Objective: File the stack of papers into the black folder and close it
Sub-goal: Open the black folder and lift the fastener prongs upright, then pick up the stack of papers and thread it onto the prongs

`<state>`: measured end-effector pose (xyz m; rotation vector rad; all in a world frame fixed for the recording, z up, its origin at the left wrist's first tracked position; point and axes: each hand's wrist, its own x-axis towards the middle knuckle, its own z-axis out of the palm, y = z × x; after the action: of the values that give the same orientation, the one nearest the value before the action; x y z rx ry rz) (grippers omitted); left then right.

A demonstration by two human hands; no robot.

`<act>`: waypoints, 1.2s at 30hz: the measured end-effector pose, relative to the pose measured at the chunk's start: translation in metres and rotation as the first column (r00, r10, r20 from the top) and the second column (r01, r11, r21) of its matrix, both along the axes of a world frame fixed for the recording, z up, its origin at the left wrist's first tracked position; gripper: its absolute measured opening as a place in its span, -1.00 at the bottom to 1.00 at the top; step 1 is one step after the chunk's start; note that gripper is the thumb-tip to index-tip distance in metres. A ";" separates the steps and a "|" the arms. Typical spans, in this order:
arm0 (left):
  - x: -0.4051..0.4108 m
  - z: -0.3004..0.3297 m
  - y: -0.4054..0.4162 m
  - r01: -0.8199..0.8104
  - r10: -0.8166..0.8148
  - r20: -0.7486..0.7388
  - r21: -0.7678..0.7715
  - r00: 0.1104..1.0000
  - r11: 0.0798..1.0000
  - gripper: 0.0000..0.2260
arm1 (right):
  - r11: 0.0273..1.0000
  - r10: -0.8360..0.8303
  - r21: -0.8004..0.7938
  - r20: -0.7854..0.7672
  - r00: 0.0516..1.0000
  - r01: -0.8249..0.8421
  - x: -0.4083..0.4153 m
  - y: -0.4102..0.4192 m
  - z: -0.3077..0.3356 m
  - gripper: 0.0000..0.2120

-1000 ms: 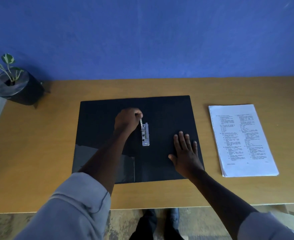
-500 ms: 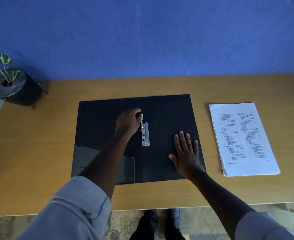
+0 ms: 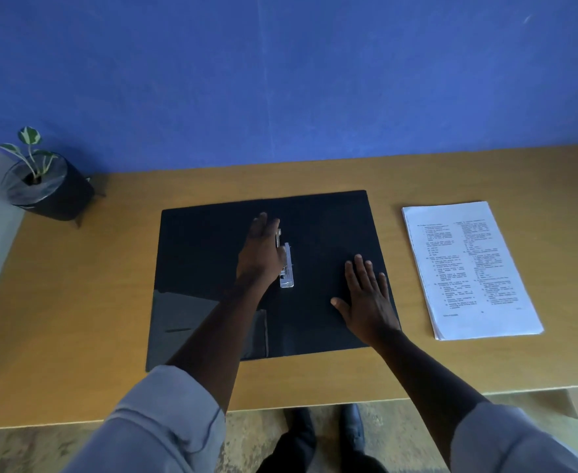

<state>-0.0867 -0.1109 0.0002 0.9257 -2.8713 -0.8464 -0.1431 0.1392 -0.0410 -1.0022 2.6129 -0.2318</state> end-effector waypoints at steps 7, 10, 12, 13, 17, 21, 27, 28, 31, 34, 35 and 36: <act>-0.005 0.008 0.053 0.079 -0.089 -0.093 -0.103 0.992 0.992 -0.44 | 0.999 -0.041 -0.036 -0.027 0.999 0.040 -0.011 0.014 0.016 -0.24; -0.010 0.009 0.078 0.100 -0.107 -0.102 -0.071 0.989 0.992 -0.43 | 0.998 -0.056 -0.031 -0.040 0.998 0.054 -0.018 0.029 0.020 -0.24; -0.016 0.010 0.095 0.114 -0.117 -0.086 -0.034 0.989 0.993 -0.41 | 0.997 -0.072 -0.027 -0.036 0.997 0.071 -0.026 0.041 0.023 -0.24; -0.019 0.010 0.104 0.121 -0.122 -0.080 -0.020 0.989 0.992 -0.41 | 0.996 -0.079 -0.034 -0.034 0.996 0.078 -0.030 0.048 0.024 -0.24; -0.029 0.007 0.141 0.125 -0.124 -0.054 0.014 0.991 0.992 -0.39 | 0.996 -0.085 -0.016 -0.018 0.996 0.085 -0.049 0.075 0.026 -0.24; -0.040 0.006 0.174 0.112 -0.111 -0.029 0.027 0.993 0.993 -0.39 | 0.995 -0.096 -0.019 -0.029 0.995 0.096 -0.068 0.105 0.028 -0.22; -0.060 0.004 0.218 0.096 -0.096 -0.011 0.044 0.995 0.994 -0.37 | 0.995 -0.094 -0.022 -0.017 0.995 0.094 -0.095 0.146 0.033 -0.21; -0.065 0.004 0.225 0.091 -0.091 -0.014 0.048 0.996 0.995 -0.37 | 0.995 -0.098 -0.019 -0.013 0.995 0.097 -0.100 0.152 0.032 -0.22; -0.077 0.003 0.243 0.082 -0.081 -0.005 0.062 0.997 0.995 -0.37 | 0.993 -0.118 -0.018 0.006 0.993 0.118 -0.113 0.167 0.031 -0.24; -0.088 0.000 0.260 0.077 -0.077 0.001 0.070 0.997 0.995 -0.37 | 0.992 -0.121 -0.024 0.007 0.993 0.121 -0.127 0.183 0.028 -0.25; -0.090 -0.002 0.265 0.077 -0.077 0.005 0.073 0.997 0.994 -0.37 | 0.992 -0.121 -0.027 0.007 0.993 0.121 -0.131 0.187 0.026 -0.25; -0.093 -0.003 0.269 0.078 -0.078 0.011 0.074 0.997 0.994 -0.37 | 0.992 -0.124 -0.028 0.011 0.992 0.124 -0.135 0.192 0.024 -0.24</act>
<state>-0.1796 0.1581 -0.0029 0.8329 -2.9235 -0.9621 -0.2783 0.3308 -0.0169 -0.8462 2.6736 -0.3043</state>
